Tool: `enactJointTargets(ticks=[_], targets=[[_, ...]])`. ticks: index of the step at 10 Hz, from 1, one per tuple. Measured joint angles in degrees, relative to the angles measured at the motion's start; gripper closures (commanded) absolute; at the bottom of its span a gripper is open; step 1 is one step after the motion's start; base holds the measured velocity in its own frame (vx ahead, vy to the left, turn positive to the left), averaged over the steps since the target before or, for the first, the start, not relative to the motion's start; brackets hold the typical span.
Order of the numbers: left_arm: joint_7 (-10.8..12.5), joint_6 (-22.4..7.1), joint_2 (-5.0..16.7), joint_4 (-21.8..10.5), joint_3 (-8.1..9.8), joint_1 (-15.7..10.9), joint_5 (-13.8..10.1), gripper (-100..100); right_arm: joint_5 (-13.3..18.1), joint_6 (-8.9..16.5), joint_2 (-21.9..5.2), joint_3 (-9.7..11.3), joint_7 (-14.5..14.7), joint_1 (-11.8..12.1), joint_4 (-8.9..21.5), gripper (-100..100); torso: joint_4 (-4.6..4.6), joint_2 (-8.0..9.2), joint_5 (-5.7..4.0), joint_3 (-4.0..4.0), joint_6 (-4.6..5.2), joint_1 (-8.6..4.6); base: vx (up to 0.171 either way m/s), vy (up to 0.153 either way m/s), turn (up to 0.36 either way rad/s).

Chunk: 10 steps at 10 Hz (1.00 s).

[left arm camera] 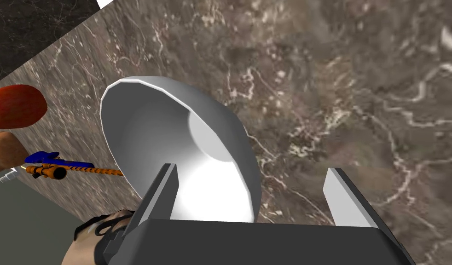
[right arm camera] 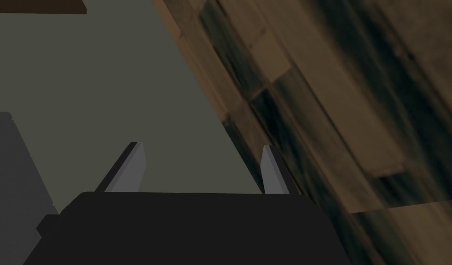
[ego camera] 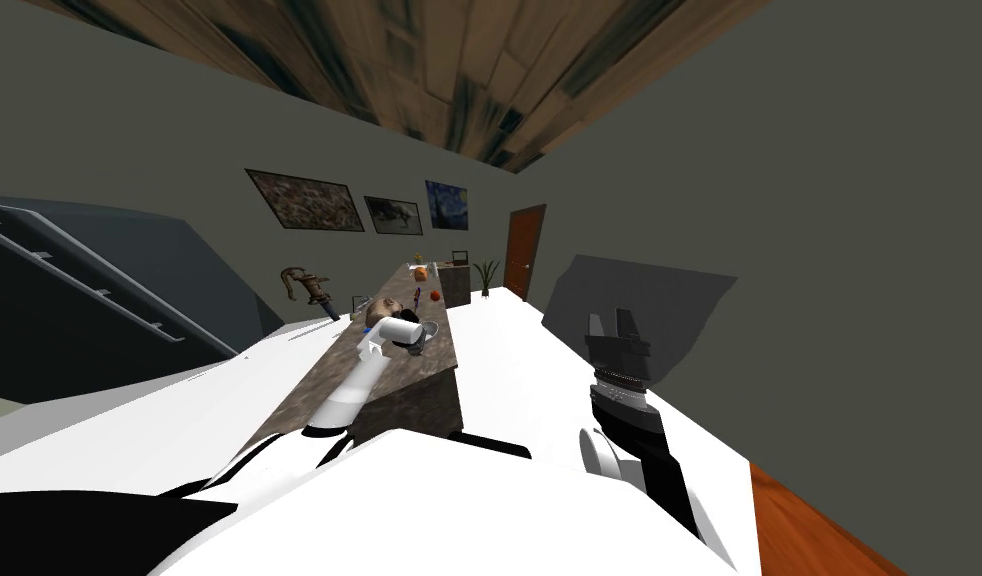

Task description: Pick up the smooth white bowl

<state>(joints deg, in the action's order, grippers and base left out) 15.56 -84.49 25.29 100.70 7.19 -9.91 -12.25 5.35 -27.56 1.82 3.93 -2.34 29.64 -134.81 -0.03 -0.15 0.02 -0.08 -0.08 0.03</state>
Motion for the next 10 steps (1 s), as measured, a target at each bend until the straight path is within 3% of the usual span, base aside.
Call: enactJointTargets(ticks=[4, 5, 6, 9, 10], targets=[[0.1, -0.1, 0.0, 0.0, 0.04, 0.0, 0.0, 100, 0.0, 0.0, 0.0, 0.0, 0.0, 0.0, 0.0, 0, 0.0, -0.03, -0.04, -0.01, 0.05, -0.02, 0.0, 0.0, 0.0], [0.1, -0.1, -0.1, 0.0, 0.05, 0.0, 0.0, 0, 0.0, 0.0, 0.0, 0.0, 0.0, 0.0, 0.0, 0, 0.0, -0.03, -0.04, -0.01, 0.05, -0.02, 0.0, 0.0, 0.0], [0.1, -0.1, -0.1, 0.0, 0.05, 0.0, 0.0, 100, 0.0, 0.0, 0.0, 0.0, 0.0, 0.0, 0.0, 0, 0.0, -0.03, -0.04, -0.01, 0.05, -0.02, 0.003, 0.002, -0.012], [0.6, -3.1, 0.5, 3.0, 0.18, 0.0, -0.5, 100, 0.0, 0.0, 0.0, 0.0, 0.0, 0.0, 0.0, 0, 0.04, 0.02, -0.08, 0.03, 0.08, -0.06, 0.0, 0.0, 0.0], [0.6, -3.3, 0.5, 3.1, 0.2, -0.1, -0.6, 0, 0.0, 0.0, 0.0, 0.0, 0.0, 0.0, 0.0, 0, 0.02, 0.01, -0.07, 0.02, 0.08, -0.05, 0.0, 0.0, 0.0]])
